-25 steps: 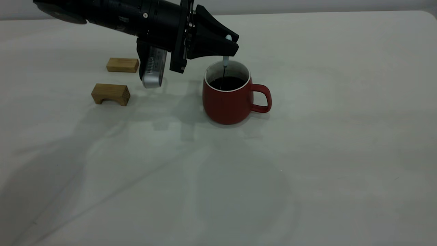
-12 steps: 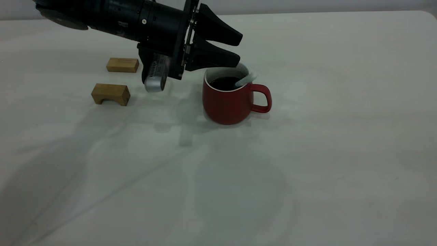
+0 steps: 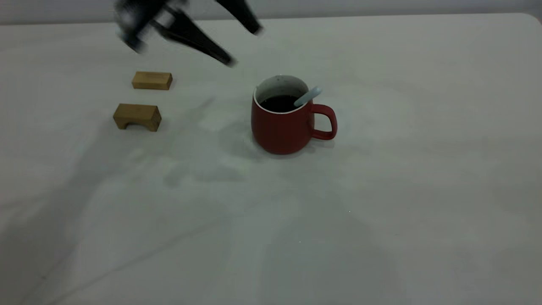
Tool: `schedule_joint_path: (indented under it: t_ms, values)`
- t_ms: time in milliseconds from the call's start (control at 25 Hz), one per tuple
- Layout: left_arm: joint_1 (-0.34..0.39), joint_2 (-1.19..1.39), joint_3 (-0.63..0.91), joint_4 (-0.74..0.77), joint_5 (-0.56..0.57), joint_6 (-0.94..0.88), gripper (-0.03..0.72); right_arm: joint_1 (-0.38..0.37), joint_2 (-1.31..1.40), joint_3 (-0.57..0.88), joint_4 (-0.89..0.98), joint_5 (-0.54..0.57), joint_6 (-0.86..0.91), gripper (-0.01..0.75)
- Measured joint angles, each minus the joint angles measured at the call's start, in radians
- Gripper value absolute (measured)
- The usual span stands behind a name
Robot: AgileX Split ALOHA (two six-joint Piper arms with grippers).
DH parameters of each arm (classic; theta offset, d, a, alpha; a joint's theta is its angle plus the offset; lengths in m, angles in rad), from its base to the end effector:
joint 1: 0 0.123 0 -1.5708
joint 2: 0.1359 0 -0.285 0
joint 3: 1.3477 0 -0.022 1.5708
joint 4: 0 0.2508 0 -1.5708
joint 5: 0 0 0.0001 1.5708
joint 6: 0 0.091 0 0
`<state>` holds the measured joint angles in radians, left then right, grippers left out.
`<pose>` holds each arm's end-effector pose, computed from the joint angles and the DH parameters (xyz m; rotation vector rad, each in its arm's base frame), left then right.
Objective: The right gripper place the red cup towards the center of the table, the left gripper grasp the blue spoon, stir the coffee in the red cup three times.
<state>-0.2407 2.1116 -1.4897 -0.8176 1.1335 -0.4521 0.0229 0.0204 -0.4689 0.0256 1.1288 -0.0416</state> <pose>0.3837 -0.1561 0.1682 0.8032 -2.5460 0.9005 -0.0017 0.0021 0.2634 -0.0712 2.1625 0.0206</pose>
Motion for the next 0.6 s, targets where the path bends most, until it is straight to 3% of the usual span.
schedule_joint_path:
  t_ms: [280, 600]
  values:
    - [0.000, -0.354, -0.023, 0.490, 0.035, 0.028, 0.495, 0.000, 0.000, 0.000, 0.000, 0.000, 0.000, 0.238]
    - [0.000, -0.742, 0.008, 0.794, 0.035, 0.072, 0.495, 0.000, 0.000, 0.000, 0.000, 0.000, 0.000, 0.238]
